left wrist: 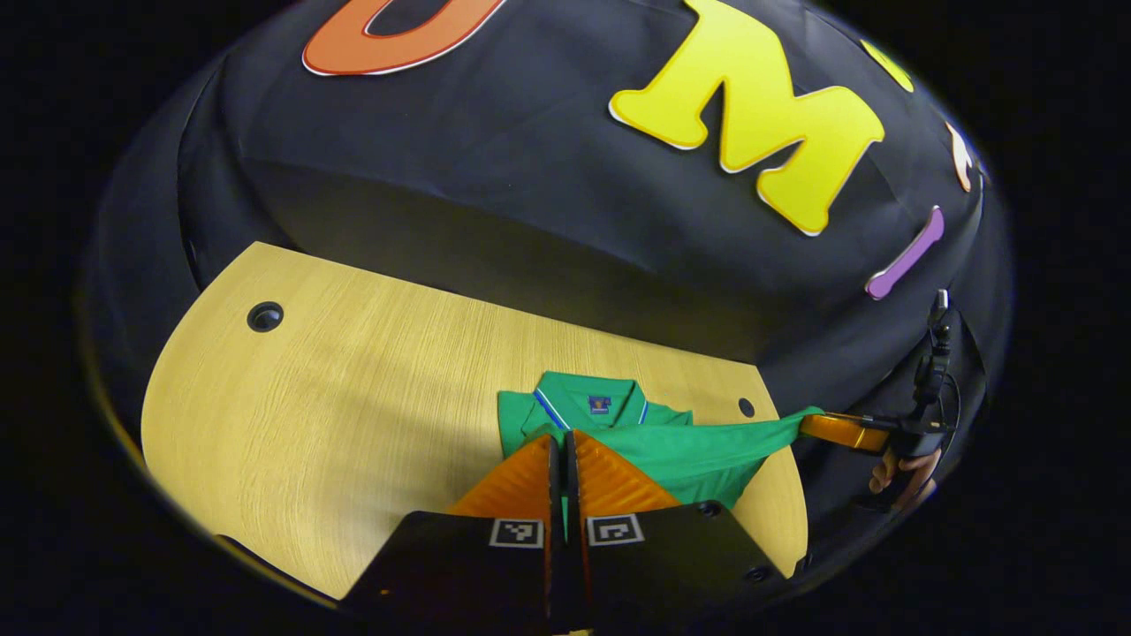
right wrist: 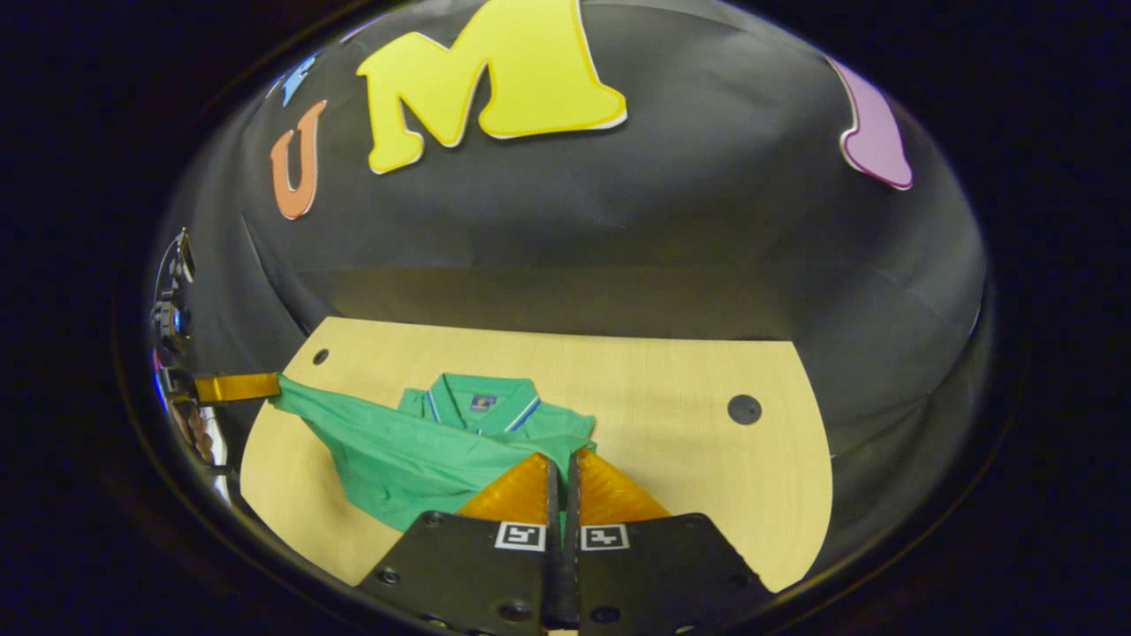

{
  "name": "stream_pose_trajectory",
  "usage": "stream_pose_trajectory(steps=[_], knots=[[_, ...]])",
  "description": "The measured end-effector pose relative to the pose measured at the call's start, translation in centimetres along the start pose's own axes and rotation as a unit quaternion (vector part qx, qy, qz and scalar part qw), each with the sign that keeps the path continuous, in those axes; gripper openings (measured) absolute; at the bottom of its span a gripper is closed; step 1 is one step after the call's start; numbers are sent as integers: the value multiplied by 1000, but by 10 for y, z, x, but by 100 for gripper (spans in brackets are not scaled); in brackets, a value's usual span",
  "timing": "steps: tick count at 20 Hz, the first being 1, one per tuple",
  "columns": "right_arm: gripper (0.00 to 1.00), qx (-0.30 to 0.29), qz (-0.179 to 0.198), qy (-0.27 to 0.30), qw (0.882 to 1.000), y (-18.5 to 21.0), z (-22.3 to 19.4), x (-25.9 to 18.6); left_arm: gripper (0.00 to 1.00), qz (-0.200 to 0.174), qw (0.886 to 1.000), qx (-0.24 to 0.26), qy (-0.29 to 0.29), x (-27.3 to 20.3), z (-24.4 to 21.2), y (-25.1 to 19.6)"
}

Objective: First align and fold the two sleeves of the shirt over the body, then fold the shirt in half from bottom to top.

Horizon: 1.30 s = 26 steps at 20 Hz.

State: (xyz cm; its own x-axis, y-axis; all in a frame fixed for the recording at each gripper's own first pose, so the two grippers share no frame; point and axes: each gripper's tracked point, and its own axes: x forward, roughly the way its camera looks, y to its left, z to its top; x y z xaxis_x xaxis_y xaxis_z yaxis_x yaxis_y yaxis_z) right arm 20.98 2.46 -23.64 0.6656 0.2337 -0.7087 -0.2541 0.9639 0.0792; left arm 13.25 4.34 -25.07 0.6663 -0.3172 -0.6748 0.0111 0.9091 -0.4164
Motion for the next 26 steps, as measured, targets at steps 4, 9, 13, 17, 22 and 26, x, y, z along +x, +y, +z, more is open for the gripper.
stream_pose_trajectory(steps=[4,9,13,17,22,26], knots=[[0,3,1,6,1000,-4,19,46,6,24,999,33,-19,41,31,20],[0,-1,1,13,1000,-7,19,100,6,41,996,71,-27,90,37,33],[0,8,-1,36,999,-10,-1,143,6,46,995,89,-29,132,31,38],[21,2,-26,36,999,-19,-12,155,10,82,990,110,3,148,13,56],[87,1,-55,10,998,-28,-26,129,100,130,983,132,-8,123,10,74],[97,8,-64,-39,997,-21,-12,80,100,134,978,145,-61,76,32,53]])
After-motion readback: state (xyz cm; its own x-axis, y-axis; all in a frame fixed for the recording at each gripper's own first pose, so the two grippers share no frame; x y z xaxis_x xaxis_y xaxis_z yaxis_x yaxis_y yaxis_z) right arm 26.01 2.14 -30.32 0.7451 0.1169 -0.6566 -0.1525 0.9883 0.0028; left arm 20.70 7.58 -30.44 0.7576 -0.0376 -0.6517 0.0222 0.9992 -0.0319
